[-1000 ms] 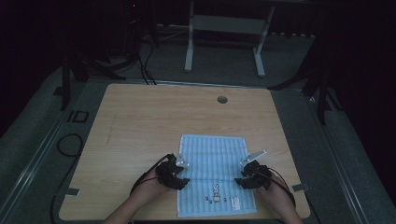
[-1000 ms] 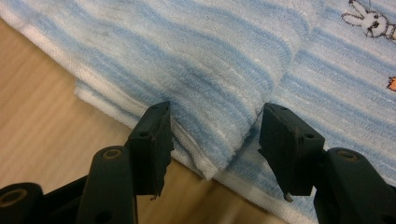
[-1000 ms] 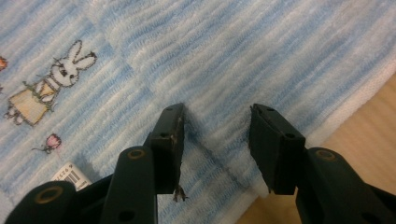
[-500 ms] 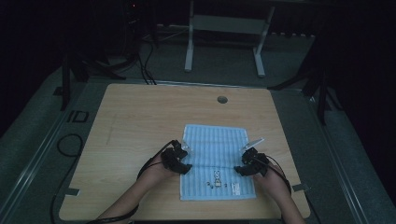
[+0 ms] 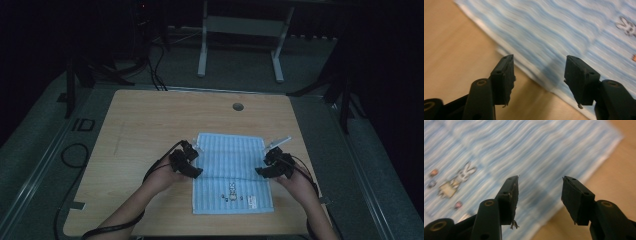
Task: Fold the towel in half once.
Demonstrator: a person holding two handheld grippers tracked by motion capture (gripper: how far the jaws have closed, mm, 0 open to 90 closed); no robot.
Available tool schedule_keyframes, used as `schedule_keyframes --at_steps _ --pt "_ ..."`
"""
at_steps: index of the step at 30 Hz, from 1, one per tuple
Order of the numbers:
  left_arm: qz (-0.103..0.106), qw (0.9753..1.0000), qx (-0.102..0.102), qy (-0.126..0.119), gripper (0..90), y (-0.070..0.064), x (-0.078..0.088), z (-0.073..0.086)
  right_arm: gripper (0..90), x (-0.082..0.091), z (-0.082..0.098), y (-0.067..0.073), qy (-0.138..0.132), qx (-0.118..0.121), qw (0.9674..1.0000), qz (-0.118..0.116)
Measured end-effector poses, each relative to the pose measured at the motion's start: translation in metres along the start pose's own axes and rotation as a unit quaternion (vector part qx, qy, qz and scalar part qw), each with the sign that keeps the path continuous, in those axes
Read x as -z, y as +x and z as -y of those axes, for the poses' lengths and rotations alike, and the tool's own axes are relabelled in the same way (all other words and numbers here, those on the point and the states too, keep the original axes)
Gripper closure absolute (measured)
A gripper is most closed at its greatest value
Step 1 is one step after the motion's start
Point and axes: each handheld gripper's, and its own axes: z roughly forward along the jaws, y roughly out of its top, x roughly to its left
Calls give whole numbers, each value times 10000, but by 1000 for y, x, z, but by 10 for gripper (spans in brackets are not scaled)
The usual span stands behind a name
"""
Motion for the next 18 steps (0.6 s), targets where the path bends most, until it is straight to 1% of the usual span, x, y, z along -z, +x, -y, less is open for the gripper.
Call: schedule_keyframes --at_steps 1,2,3,5,7,8,9,10,11,13,16,17,18 --pt "-38 10000 31 2 397 3 1 -3 470 1 -6 -6 -1 -23 10000 50" --pt "-133 9999 53 -3 397 9 2 -8 470 2 -9 -10 -11 -55 10000 61" --pt "-191 9998 90 -21 397 14 1 -11 471 1 -15 -18 -3 -124 9999 90" --pt "-255 9995 201 -46 398 25 -1 -19 482 -2 -23 -29 -65 -246 9996 123" --pt "-294 9992 283 -37 398 34 -6 -28 504 -8 -30 -39 -28 -357 9992 182" --pt "-322 9990 322 -47 398 37 -8 -31 507 -11 -34 -44 -2 -429 9989 190" --pt "-318 9987 404 -48 398 43 -12 -36 508 -14 -36 -47 1 -495 9986 161" --pt "-339 9985 426 -52 397 46 -14 -38 513 -19 -40 -53 48 -593 9982 120" --pt "-398 9980 492 -43 398 51 -19 -42 514 -23 -43 -56 90 -628 9979 127" --pt "-424 9974 583 9 398 58 -26 -49 513 -31 -50 -63 211 -723 9971 141" --pt "-451 9965 693 94 398 67 -34 -57 507 -41 -59 -72 285 -835 9958 227" --pt "-487 9956 788 134 397 71 -39 -60 504 -43 -61 -74 326 -892 9952 215" --pt "-506 9952 822 176 397 73 -41 -62 504 -48 -63 -77 417 -929 9946 221"
